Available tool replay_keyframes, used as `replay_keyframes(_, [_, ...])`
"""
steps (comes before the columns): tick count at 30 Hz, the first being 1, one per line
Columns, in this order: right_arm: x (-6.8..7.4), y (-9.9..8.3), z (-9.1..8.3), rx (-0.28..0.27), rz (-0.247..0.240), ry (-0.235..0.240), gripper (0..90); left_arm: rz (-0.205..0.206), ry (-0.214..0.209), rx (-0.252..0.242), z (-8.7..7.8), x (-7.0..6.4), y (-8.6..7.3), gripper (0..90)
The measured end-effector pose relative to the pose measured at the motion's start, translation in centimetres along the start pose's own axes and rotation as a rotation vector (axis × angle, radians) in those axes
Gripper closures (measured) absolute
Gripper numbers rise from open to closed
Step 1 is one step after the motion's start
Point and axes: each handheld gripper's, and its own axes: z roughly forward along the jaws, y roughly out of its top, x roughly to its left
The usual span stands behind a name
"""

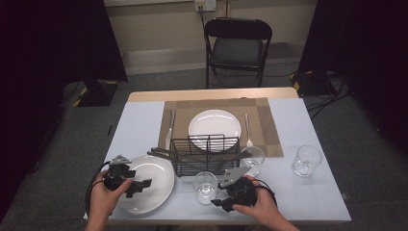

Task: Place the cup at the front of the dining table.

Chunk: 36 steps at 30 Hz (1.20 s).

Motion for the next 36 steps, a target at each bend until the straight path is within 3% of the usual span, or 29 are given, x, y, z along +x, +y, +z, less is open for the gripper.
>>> replay_keyframes(36, [0.22, 0.62, 0.65, 0.001, -0.009, 0.012, 42.3, 0.007, -0.005, 0.007, 0.28, -0.09, 0.09, 18.8])
